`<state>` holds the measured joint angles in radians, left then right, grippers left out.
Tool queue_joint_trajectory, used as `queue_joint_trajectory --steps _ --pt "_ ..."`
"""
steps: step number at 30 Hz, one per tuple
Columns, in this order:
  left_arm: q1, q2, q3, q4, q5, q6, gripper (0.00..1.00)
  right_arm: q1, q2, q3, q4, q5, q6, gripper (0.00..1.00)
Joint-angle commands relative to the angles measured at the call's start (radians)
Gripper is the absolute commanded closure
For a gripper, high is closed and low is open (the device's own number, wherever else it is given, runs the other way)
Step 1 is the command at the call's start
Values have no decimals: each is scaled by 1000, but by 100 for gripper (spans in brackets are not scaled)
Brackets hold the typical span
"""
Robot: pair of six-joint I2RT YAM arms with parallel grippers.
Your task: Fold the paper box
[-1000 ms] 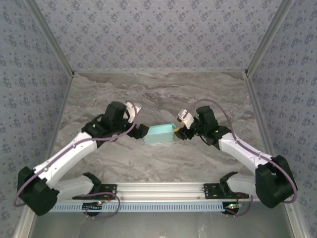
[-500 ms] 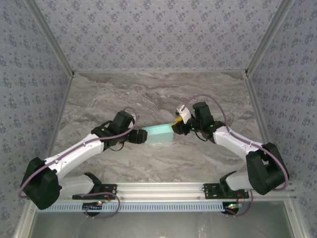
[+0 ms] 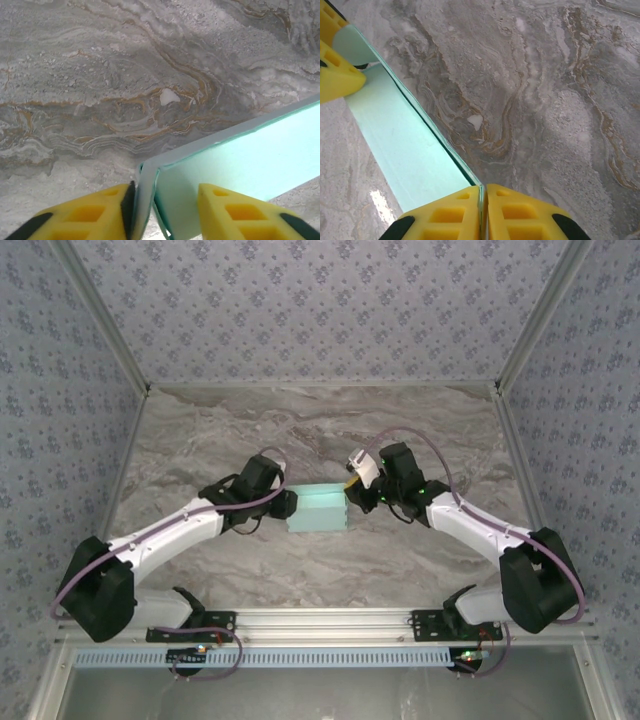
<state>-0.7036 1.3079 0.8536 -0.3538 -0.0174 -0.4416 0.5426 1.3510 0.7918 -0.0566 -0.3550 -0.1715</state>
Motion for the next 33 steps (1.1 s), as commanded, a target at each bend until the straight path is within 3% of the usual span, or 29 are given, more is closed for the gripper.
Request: queue_joint_trajectory --steps 1,6,10,23,33 --pt "-12 16 34 7 -21 -4 66 17 5 27 -44 35 11 88" --pt "-30 27 50 -1 -51 -6 72 60 -3 25 -55 103 42 88" --pt "-47 36 50 2 -69 -34 81 125 -13 33 -69 249 107 88" --pt "-80 -17 9 62 -143 -68 86 251 -81 29 -7 561 361 87" --pt "-139 -9 -70 185 -245 -81 96 326 -35 7 59 696 522 84"
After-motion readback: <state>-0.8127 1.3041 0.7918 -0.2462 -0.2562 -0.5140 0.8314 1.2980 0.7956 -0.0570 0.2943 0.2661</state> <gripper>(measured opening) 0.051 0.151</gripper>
